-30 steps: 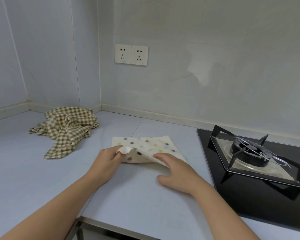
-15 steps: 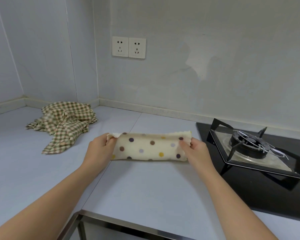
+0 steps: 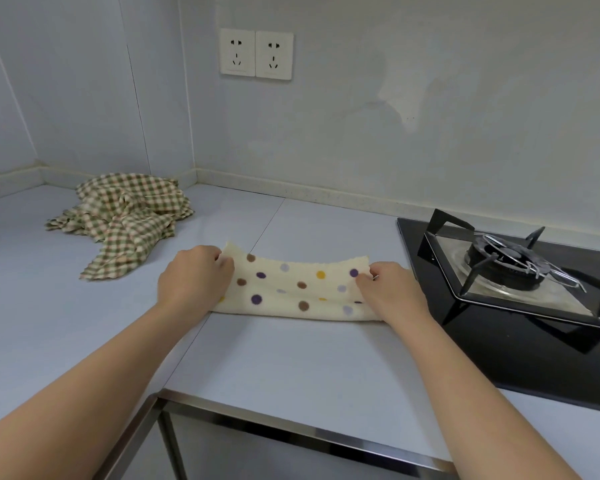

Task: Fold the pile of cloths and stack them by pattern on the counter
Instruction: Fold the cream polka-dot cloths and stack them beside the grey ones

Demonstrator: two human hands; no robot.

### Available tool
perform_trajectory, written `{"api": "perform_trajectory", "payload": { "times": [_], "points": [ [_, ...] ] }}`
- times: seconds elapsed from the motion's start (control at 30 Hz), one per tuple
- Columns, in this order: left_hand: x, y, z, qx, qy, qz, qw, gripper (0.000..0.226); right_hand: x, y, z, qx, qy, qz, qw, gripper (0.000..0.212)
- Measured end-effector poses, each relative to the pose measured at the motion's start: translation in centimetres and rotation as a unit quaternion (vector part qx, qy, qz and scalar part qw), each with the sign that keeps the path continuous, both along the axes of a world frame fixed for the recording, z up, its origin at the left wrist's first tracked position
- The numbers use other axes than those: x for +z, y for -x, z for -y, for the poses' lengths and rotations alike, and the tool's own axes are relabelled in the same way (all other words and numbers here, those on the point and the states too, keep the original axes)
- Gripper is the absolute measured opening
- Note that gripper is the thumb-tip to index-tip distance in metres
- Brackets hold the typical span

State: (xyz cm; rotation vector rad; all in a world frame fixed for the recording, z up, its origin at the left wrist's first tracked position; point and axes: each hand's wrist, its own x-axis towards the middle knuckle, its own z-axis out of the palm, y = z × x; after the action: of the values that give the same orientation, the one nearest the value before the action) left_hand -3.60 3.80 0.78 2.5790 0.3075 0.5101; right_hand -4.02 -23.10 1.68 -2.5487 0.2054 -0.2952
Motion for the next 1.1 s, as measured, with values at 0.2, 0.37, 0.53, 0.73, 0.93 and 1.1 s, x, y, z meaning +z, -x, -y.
{"api": "perform_trajectory", "payload": {
  "times": [0.2,0.37,0.53,0.73,0.93,1.1],
  "points": [
    [-0.6,-0.8,0.6,-0.006,-0.105,0.028,0.994,0.036,0.0,-0.1,-1.0,-0.026,0.09,0.006,0.996,0.033],
    [-1.2,-1.6,0.6,0.003,-0.12,0.046,0.992,0.034,-0.3,-0.4,-0.8,-0.028,0.096,0.036,0.994,0.035],
    [-1.8,-1.6,0.5,0.001,-0.129,0.055,0.99,0.038,-0.5,-0.5,-0.9,-0.037,0.133,-0.008,0.99,0.031],
    [-1.4,-1.8,0.6,0.015,-0.059,0.048,0.997,0.041,-0.4,-0.2,-0.9,-0.046,0.131,-0.008,0.99,0.025],
    [-0.5,-3.1,0.7,0.009,-0.194,-0.032,0.98,0.019,-0.2,-0.4,-1.3,-0.049,0.151,-0.028,0.987,0.019],
    [-1.0,-2.8,0.9,0.025,-0.243,0.008,0.97,0.022,0.3,-0.3,-1.5,-0.055,0.177,-0.015,0.983,0.021]
  ]
}}
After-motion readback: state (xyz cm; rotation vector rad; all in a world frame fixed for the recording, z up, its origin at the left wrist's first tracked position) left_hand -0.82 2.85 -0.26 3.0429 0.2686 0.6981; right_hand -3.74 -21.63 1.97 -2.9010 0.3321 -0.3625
